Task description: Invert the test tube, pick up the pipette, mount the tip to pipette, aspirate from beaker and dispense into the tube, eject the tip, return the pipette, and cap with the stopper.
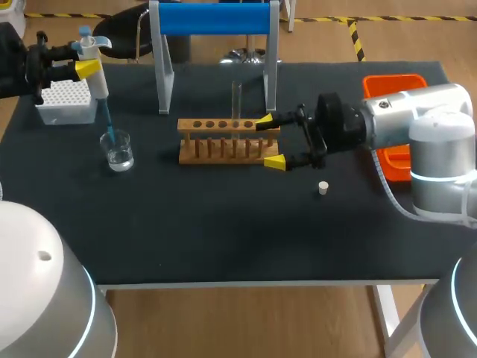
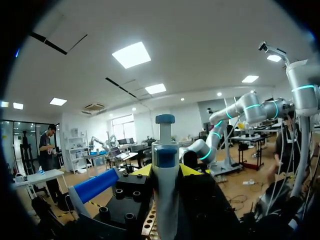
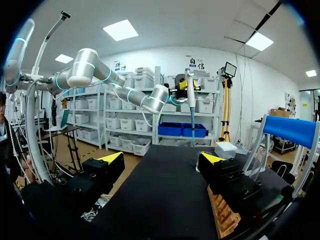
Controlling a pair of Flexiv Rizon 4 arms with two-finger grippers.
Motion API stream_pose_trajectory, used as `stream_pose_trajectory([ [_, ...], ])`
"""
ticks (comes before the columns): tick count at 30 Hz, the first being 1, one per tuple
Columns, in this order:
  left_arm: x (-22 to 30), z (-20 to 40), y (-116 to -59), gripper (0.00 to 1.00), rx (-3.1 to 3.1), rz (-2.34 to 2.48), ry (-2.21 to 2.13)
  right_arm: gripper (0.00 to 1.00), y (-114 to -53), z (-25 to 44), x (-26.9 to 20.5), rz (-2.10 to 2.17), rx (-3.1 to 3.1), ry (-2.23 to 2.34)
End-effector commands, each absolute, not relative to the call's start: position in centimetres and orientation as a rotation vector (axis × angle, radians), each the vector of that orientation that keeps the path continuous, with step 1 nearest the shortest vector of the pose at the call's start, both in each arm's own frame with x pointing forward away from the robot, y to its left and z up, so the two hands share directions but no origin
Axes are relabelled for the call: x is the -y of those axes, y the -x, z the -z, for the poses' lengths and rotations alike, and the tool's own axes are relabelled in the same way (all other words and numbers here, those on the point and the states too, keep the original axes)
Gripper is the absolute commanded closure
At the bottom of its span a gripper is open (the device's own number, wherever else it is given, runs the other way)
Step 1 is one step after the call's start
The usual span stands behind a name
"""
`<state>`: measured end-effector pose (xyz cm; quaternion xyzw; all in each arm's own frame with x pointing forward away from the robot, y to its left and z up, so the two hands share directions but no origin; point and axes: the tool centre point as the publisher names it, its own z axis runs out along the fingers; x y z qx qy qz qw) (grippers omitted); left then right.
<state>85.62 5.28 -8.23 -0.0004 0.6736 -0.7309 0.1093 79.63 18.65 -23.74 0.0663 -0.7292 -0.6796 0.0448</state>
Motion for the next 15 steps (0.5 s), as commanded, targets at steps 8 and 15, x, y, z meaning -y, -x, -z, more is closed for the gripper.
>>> stream_pose_trajectory([
  [8, -4.9, 9.7, -87.2, 1.00, -1.990, 2.185, -0.006, 0.00, -79.6, 23.7, -18.6, 2.074, 2.232, -0.202],
  [15, -5.8, 10.1, -87.8, 1.00, -1.998, 2.177, 0.016, 0.00, -79.6, 23.7, -18.6, 2.074, 2.232, -0.202],
])
